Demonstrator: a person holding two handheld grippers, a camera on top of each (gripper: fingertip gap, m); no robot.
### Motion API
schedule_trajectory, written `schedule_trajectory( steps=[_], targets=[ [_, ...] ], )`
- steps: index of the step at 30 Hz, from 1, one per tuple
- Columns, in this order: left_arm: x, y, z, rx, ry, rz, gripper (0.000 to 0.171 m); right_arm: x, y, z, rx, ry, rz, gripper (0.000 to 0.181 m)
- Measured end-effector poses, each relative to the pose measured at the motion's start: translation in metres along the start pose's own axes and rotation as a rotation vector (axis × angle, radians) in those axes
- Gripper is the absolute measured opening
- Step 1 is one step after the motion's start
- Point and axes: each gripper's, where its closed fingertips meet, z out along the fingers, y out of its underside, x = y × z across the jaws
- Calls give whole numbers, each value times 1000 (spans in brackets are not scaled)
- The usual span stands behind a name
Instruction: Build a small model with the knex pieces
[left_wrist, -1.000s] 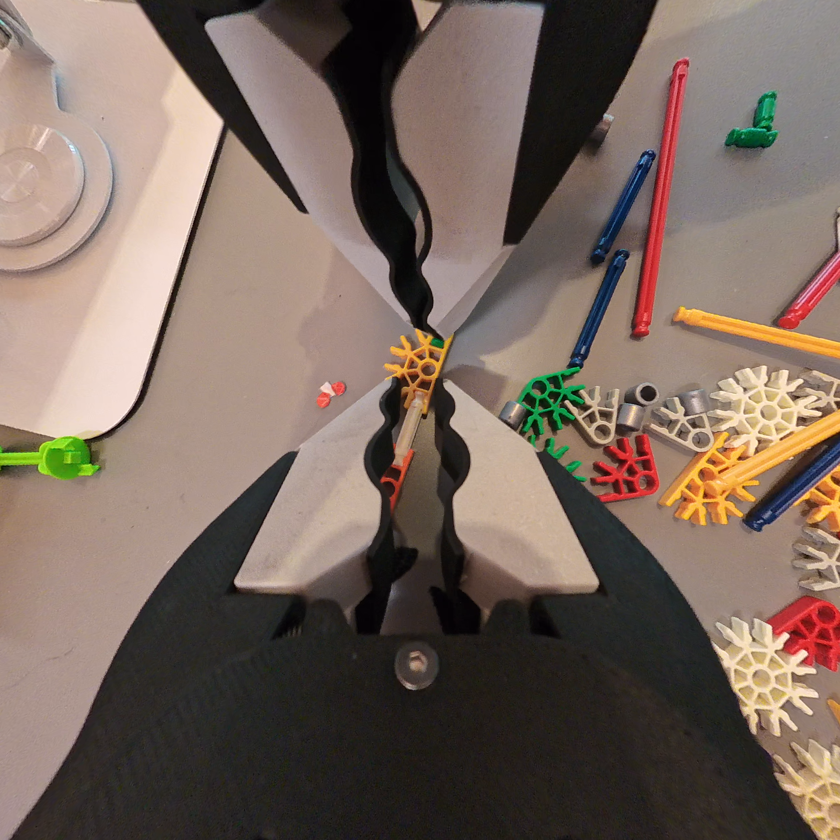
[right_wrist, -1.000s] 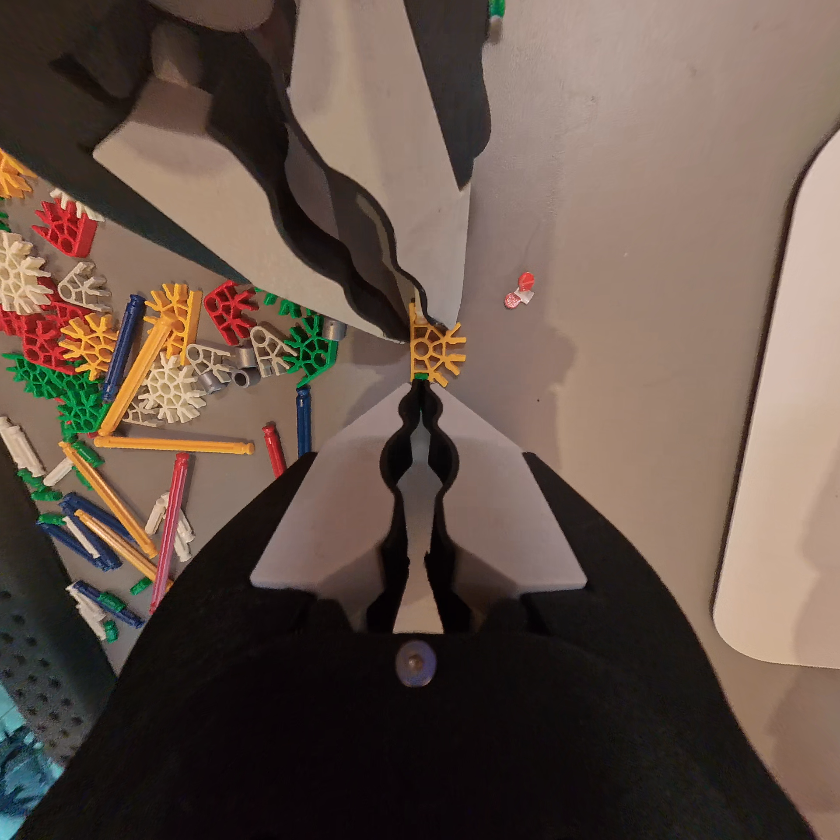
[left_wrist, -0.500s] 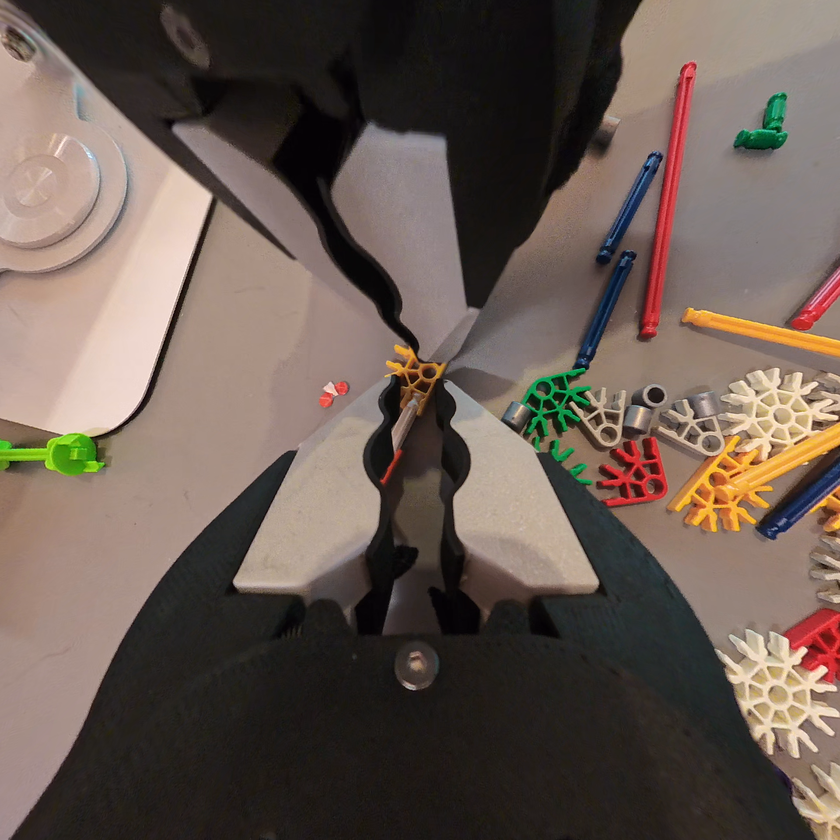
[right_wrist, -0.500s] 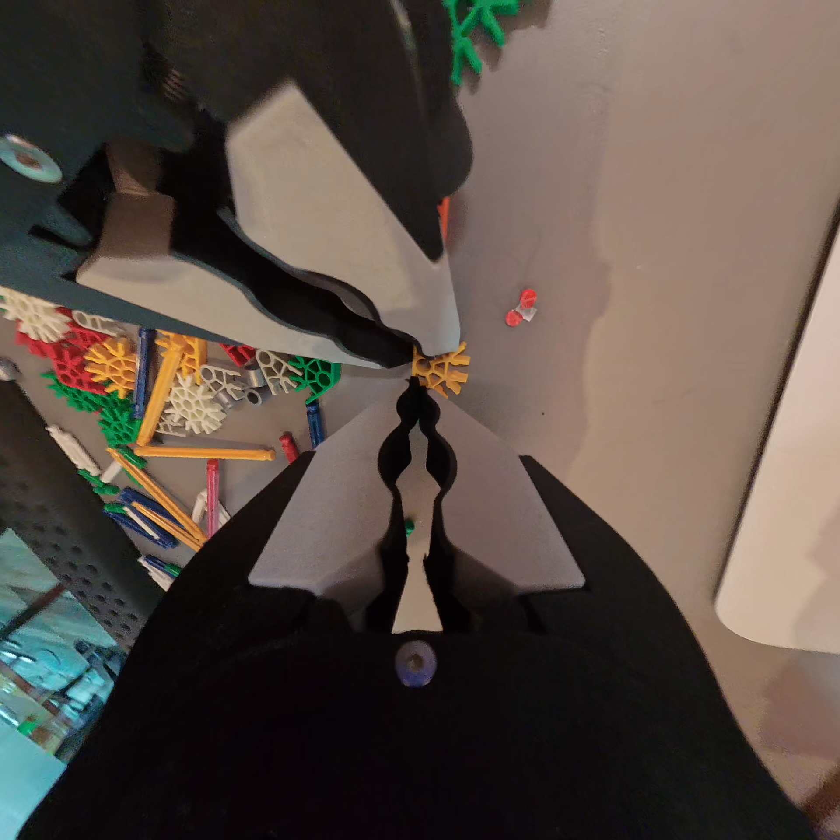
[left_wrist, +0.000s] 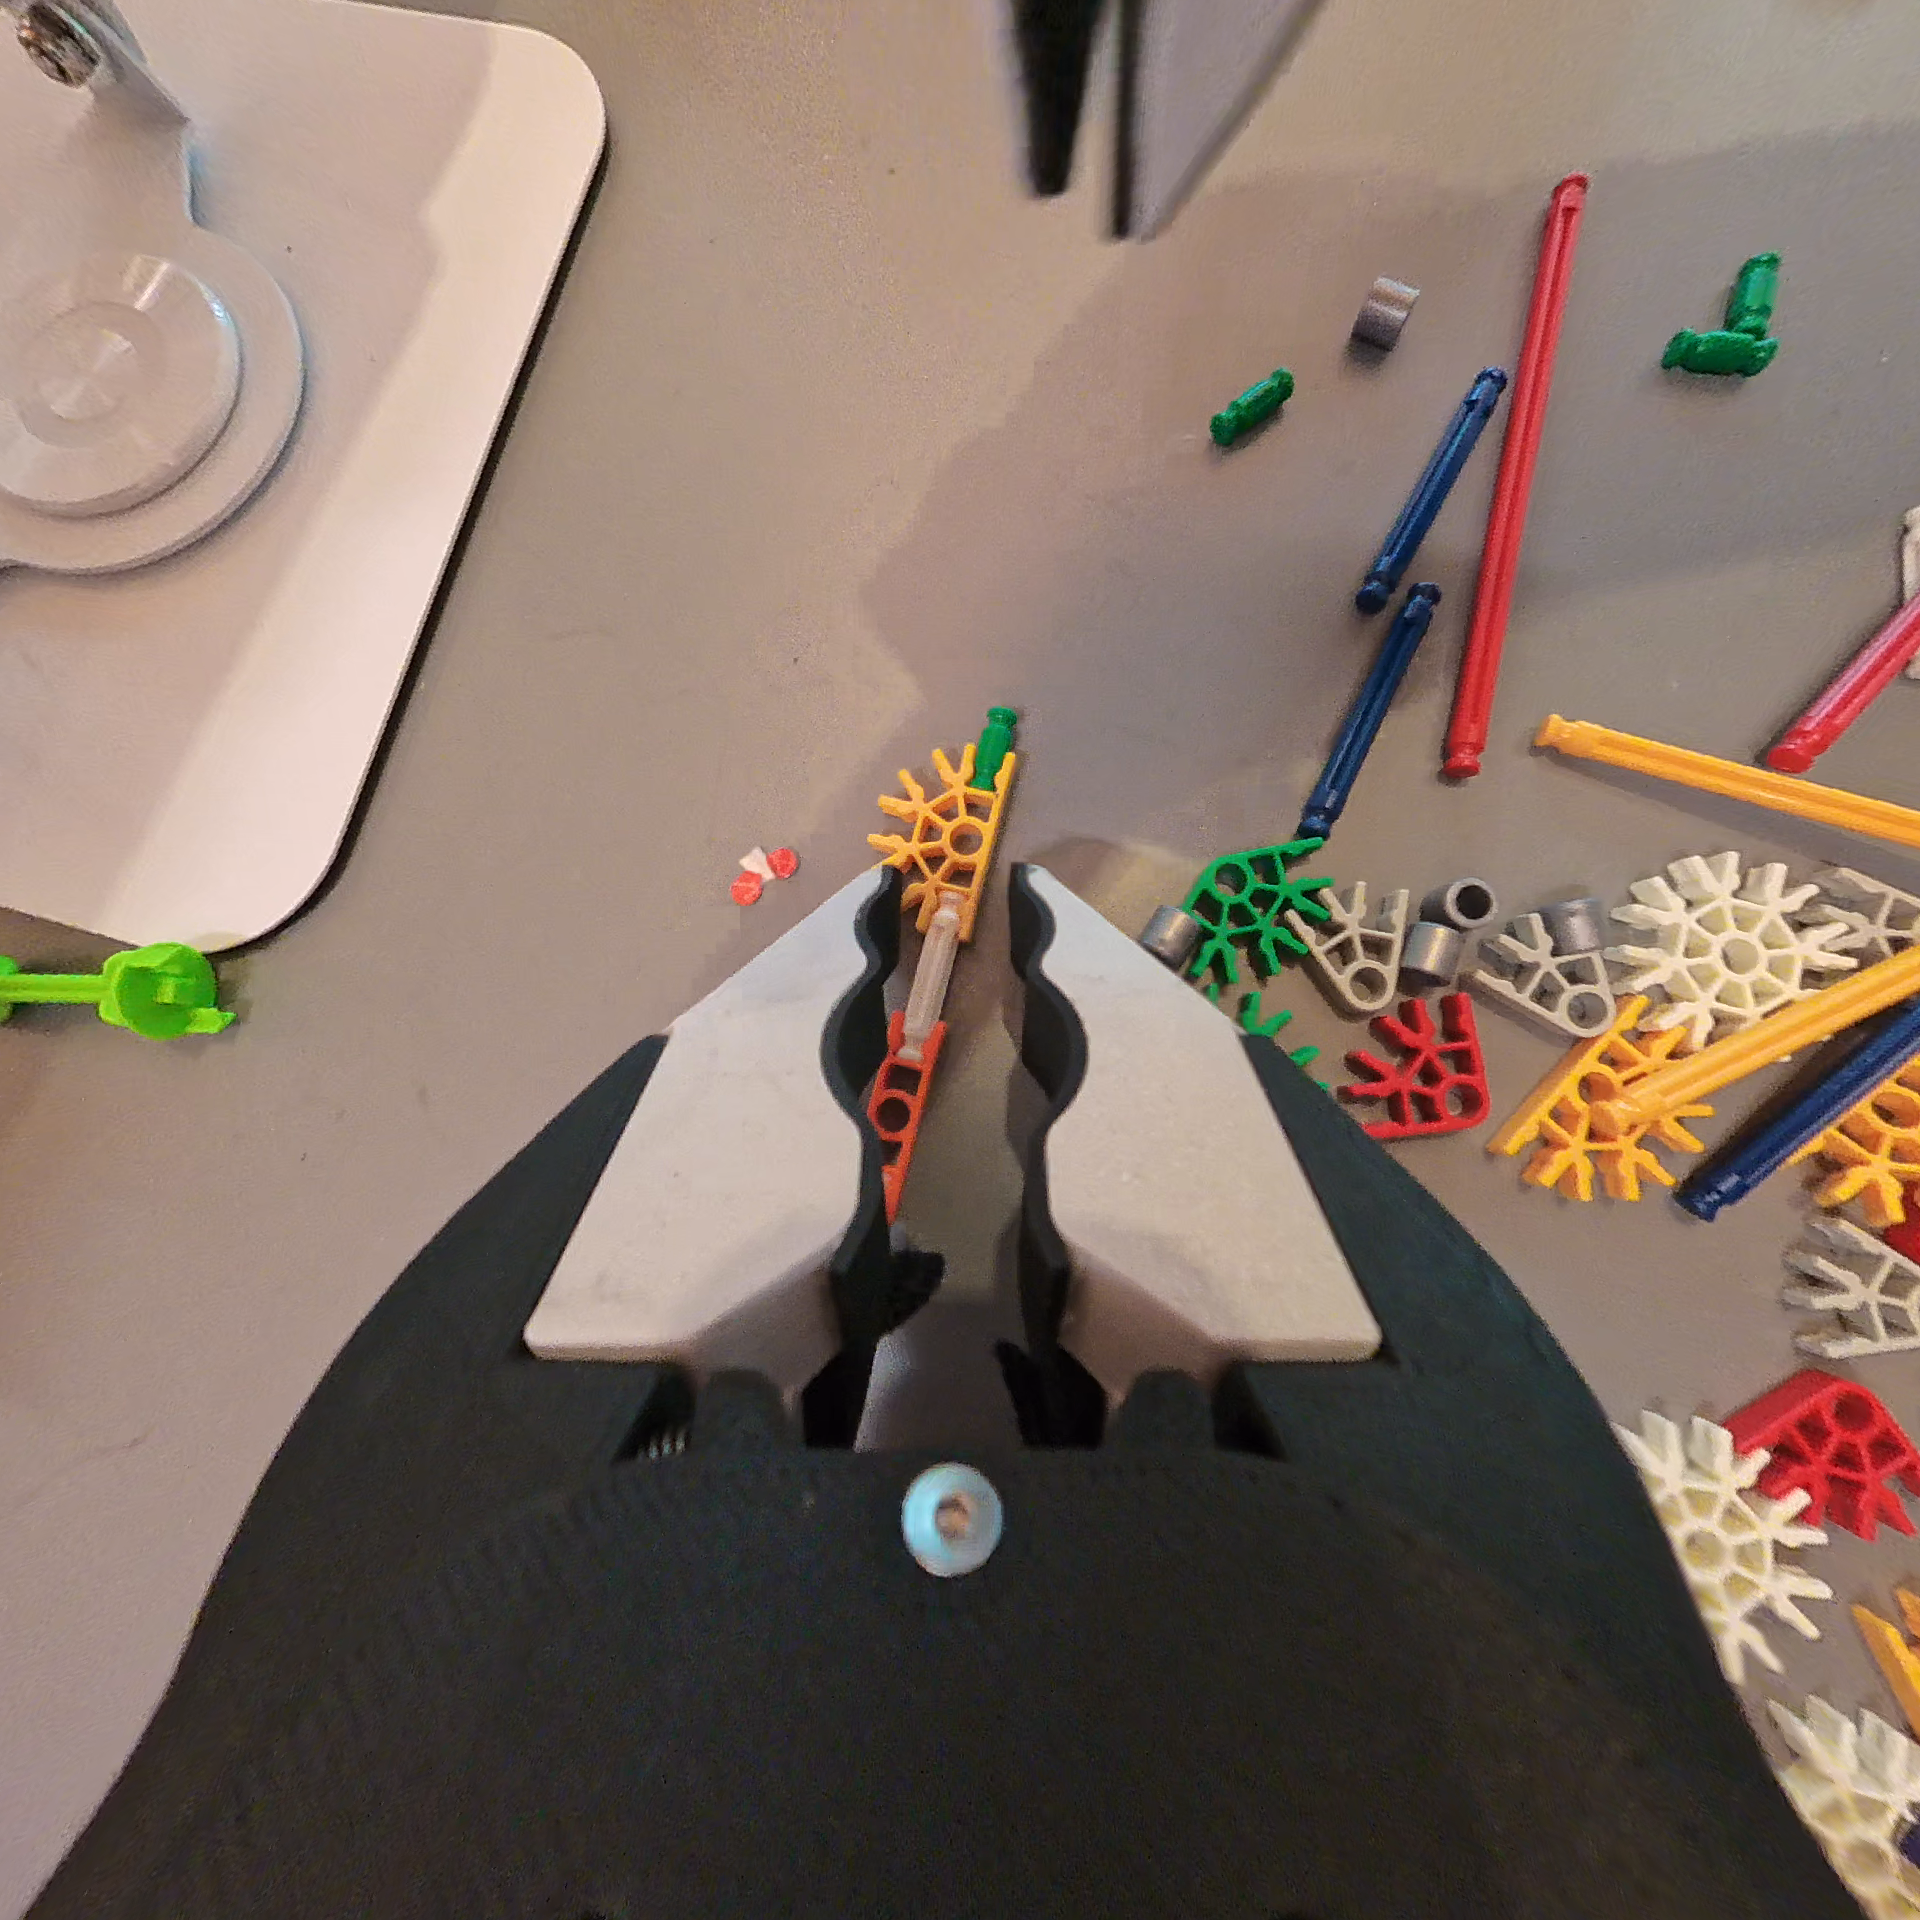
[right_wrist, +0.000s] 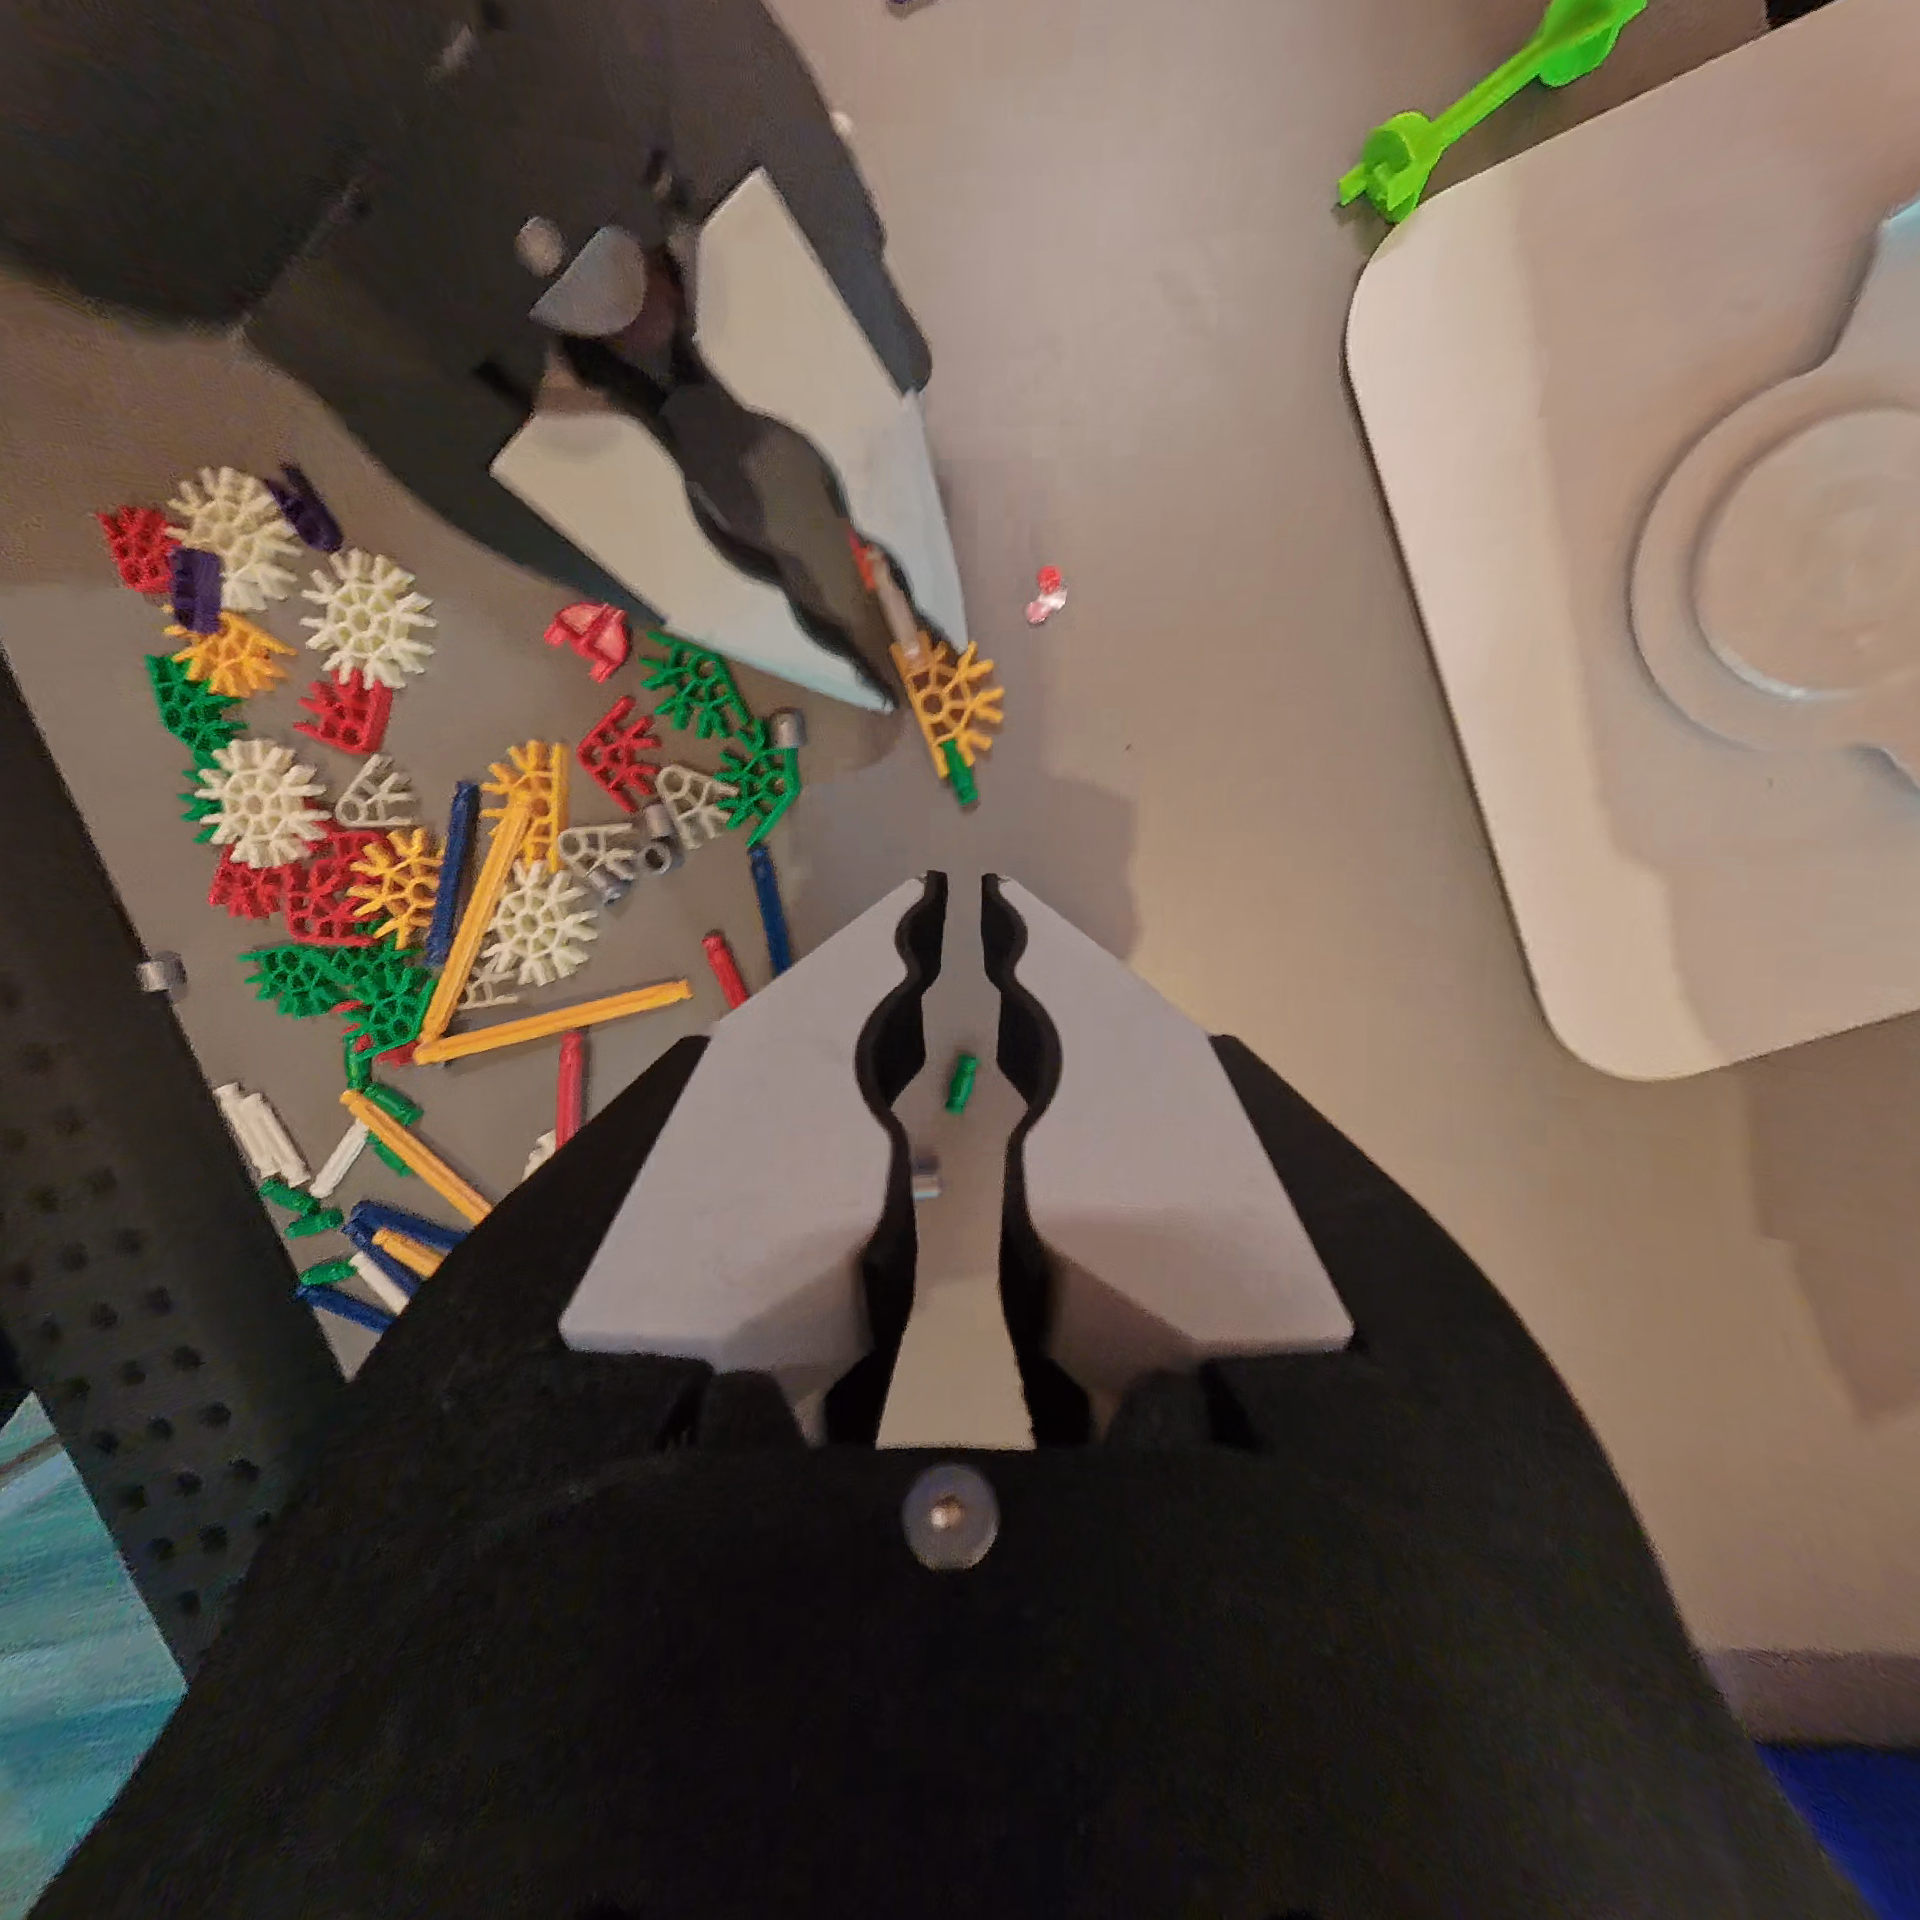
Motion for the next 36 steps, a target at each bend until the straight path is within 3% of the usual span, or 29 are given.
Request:
schedule_trajectory(
  steps=[13,20,25,28,30,31,36],
  targets=[
    [13,7,-56,66,-55,-121,28,-53,49,-29,193,15,47,15],
    [30,29,-75,33,-70,-159,30,-57,64,-33,244,75,67,18],
    [42,38,-82,30,-87,-184,30,-59,70,-41,327,119,71,10],
    [49,40,-83,26,-91,-185,30,-61,65,-53,445,160,67,23],
    [54,40,-82,24,-93,-178,30,-65,64,-62,503,202,29,16],
    [55,40,-82,23,-91,-177,30,-69,63,-65,528,218,-3,0],
    [60,38,-81,16,-91,-176,31,-82,69,-69,566,215,2,0]
  ],
)
